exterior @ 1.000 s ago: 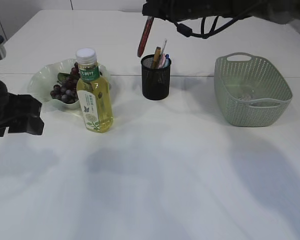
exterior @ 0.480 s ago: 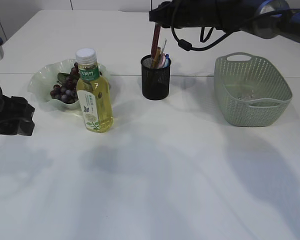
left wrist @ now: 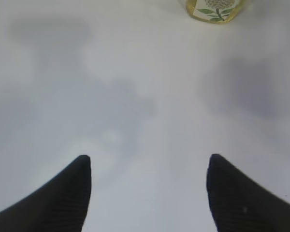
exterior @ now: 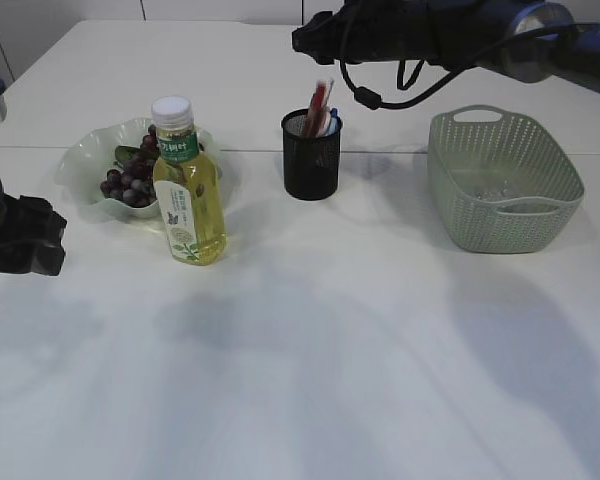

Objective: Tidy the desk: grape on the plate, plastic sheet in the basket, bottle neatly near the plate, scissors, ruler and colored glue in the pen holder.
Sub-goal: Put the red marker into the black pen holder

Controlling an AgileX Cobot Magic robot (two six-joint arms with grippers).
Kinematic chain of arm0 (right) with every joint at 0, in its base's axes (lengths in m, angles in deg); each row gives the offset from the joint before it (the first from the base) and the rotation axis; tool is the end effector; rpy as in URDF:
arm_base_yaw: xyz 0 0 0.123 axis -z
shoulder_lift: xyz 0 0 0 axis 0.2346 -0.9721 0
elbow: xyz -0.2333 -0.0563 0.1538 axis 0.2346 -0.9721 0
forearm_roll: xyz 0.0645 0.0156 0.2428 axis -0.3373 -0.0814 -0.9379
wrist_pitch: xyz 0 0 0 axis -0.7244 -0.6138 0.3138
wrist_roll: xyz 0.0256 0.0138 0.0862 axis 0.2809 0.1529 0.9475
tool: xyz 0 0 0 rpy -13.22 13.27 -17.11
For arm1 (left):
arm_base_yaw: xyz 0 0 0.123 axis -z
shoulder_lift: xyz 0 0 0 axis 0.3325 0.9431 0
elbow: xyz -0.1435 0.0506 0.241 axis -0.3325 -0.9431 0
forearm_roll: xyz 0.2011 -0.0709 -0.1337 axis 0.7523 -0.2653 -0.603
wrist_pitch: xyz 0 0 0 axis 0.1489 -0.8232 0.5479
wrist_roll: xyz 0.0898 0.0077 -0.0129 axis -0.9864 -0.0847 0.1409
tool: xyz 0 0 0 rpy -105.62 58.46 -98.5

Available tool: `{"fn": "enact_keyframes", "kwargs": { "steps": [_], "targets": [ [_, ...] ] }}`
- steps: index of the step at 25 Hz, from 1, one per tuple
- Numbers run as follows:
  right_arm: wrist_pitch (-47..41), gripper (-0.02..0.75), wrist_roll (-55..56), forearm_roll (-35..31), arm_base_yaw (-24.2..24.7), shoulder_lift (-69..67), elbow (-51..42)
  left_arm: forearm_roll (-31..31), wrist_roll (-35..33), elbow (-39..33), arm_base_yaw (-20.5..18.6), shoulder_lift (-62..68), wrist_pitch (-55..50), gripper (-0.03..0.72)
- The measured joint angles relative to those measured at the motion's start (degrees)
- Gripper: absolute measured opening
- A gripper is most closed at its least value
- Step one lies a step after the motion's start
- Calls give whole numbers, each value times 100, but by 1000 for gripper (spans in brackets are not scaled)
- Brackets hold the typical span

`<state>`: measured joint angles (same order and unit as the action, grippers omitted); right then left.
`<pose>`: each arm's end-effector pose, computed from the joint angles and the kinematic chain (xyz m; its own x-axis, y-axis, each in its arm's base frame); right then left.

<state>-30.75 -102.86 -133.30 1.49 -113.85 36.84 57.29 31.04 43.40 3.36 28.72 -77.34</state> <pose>0.5485 0.1548 0.2455 -0.2731 -0.0848 -0.9582 -0.5739 0.8138 0.0915 0.2490 -0.0890 0.2524 -0.8745 0.0466 -0.4828 0.0561 0.9984 -0.0052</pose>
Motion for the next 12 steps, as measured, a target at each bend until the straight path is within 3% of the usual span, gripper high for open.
{"fn": "enact_keyframes", "kwargs": {
  "steps": [3, 7, 9, 12],
  "targets": [
    [-29, 394, -3, 0, 0, 0, 0, 0, 0, 0, 0, 0, -38, 543],
    [-261, 433, 237, 91, 0, 0, 0, 0, 0, 0, 0, 0, -174, 543],
    [-441, 437, 830, 560, 0, 41, 0, 0, 0, 0, 0, 0, -209, 543],
    [-1016, 437, 2510, 2079, 0, 209, 0, 0, 0, 0, 0, 0, -322, 543]
  ]
}}
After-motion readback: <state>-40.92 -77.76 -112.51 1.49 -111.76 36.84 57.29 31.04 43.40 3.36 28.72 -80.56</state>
